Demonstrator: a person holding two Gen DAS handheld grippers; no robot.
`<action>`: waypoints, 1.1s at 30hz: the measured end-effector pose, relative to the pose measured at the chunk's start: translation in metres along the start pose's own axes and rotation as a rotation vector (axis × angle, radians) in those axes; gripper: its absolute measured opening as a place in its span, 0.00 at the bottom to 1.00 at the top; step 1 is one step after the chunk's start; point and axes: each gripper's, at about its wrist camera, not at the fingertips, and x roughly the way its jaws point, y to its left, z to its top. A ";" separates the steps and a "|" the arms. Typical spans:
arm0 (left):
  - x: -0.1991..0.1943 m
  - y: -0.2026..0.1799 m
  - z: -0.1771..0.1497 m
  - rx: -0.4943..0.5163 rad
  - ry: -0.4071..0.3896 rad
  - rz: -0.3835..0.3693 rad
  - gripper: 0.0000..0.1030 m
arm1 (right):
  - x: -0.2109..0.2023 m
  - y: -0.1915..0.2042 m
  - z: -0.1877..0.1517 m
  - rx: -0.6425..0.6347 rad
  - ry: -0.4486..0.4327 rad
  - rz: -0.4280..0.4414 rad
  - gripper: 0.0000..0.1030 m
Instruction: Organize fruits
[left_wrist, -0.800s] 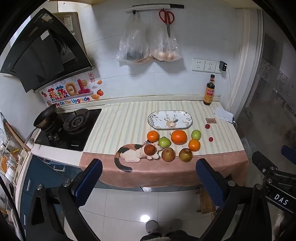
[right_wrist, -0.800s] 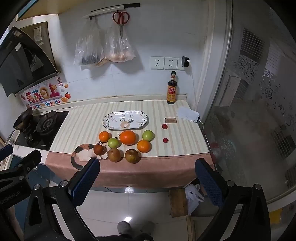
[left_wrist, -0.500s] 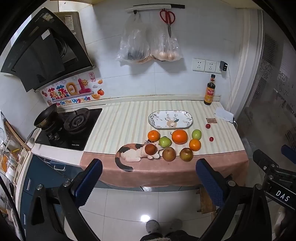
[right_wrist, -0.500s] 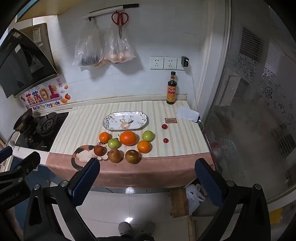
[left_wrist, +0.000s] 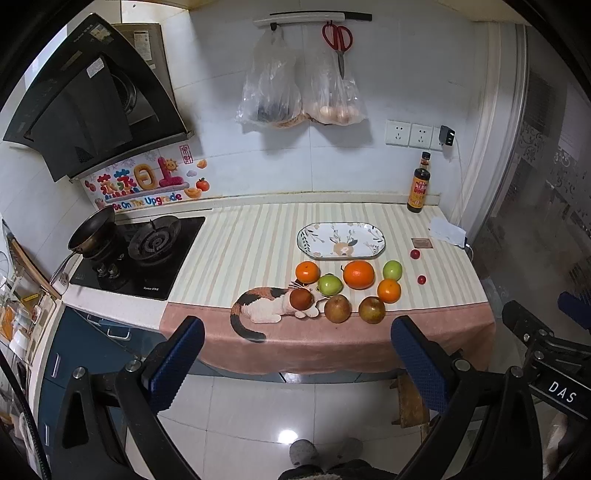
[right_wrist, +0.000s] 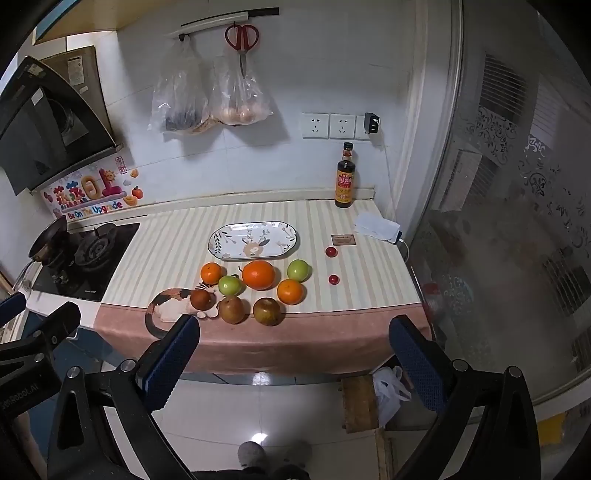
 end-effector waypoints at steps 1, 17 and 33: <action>0.000 0.000 0.000 0.001 -0.002 0.001 1.00 | -0.001 0.000 0.000 0.002 0.000 0.004 1.00; -0.003 -0.001 -0.001 -0.008 -0.012 0.000 1.00 | -0.004 0.001 0.000 0.002 -0.006 0.007 1.00; -0.011 0.004 -0.001 -0.018 -0.025 -0.001 1.00 | -0.016 0.000 0.002 0.003 -0.025 0.010 1.00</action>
